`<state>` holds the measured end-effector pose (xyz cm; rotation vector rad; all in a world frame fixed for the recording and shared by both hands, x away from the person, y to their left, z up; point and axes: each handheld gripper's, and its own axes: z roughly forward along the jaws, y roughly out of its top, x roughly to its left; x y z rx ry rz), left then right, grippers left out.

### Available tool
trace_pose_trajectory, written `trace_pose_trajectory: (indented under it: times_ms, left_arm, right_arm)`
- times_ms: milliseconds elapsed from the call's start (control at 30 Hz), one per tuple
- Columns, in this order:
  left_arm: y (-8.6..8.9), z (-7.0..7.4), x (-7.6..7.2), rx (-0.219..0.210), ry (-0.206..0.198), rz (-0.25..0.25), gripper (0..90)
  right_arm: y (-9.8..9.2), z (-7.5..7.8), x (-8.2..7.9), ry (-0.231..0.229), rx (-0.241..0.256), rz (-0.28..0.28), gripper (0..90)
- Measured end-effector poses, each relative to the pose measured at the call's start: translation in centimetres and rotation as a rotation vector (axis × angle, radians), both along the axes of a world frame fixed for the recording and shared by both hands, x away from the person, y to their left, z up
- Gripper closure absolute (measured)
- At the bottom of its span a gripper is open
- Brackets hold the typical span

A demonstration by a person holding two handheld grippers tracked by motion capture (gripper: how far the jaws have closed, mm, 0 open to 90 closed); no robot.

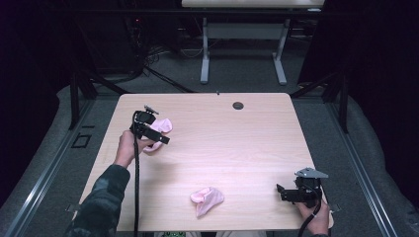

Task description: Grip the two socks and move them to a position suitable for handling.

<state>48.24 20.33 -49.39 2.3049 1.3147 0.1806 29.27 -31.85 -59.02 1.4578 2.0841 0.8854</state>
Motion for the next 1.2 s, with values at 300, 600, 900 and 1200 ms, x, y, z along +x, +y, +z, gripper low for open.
trace_pose_trajectory:
  times_ms: [300,600,900,1200]
  left_arm:
    - [0.7,-3.9,2.8,0.067,0.048,0.131,31.2]
    - [0.9,-5.6,3.5,0.097,0.087,0.165,49.6]
    - [0.9,-5.6,3.4,0.123,0.082,0.21,65.4]
    - [1.3,-5.5,3.2,0.062,0.081,0.207,86.6]
  right_arm:
    - [0.0,0.0,0.0,-0.004,-0.002,0.002,1.5]
    - [0.0,0.0,0.0,-0.004,-0.002,0.002,1.5]
    - [0.0,0.0,-0.1,-0.004,-0.004,0.004,1.5]
    - [0.0,0.0,0.0,-0.004,-0.003,0.004,1.5]
